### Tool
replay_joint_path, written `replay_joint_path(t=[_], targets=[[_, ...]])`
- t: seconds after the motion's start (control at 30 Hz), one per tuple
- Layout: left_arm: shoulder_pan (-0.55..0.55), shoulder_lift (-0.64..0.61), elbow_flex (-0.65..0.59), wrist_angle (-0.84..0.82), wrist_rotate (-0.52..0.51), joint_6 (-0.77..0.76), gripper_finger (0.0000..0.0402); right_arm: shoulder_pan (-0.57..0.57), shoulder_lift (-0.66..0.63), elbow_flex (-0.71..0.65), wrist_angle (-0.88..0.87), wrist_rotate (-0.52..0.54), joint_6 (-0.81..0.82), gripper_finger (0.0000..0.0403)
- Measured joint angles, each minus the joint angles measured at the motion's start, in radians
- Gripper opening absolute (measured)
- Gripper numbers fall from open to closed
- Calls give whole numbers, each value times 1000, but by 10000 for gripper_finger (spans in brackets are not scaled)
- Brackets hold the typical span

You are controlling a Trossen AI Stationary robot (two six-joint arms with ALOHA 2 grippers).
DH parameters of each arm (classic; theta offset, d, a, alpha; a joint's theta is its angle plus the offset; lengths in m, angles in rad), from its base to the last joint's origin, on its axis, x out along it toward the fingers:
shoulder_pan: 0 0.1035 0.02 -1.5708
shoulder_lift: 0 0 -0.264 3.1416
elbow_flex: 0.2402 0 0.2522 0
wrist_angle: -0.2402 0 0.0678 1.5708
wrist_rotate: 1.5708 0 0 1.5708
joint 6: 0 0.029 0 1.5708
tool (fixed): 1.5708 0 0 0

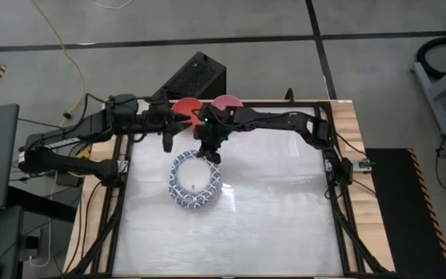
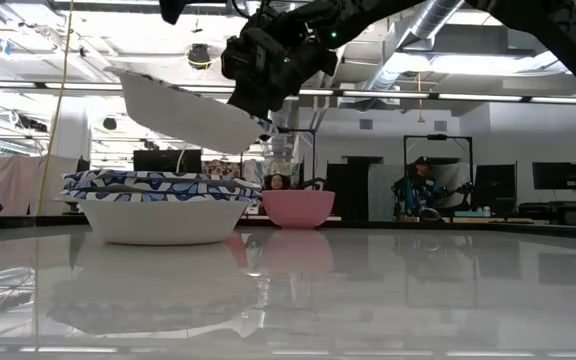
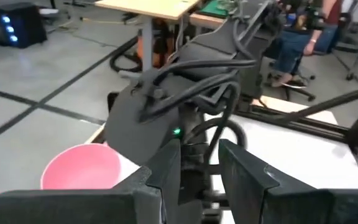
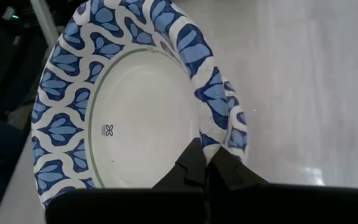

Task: Nest bowls inside each other by size order
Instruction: Stack the white patterned bowl on top of the white patterned bowl

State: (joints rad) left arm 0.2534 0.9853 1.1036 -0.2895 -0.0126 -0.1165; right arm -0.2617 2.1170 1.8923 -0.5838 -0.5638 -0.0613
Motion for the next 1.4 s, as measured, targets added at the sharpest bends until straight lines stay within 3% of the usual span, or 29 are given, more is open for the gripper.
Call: replay_joint_path(t=[0.2, 0.4, 0.57, 0.93, 1.07, 1.4], targets=[[10, 3, -142, 219, 25, -33, 98, -11, 0, -33, -17, -61, -83, 13], [41, -81, -329, 411, 106, -140, 98, 7, 0, -132, 151, -64, -17, 13], [81, -223, -343, 393, 106, -188, 98, 25, 0, -148, 215, -53, 69, 13], [104, -468, -342, 205, 102, -204, 98, 89, 86, -147, 352, 170, 271, 13], [103, -520, -342, 130, 92, -225, 98, 103, 95, -142, 368, 238, 346, 13], [103, -540, -341, 24, 11, -192, 98, 100, 58, -113, 275, 253, 438, 13]])
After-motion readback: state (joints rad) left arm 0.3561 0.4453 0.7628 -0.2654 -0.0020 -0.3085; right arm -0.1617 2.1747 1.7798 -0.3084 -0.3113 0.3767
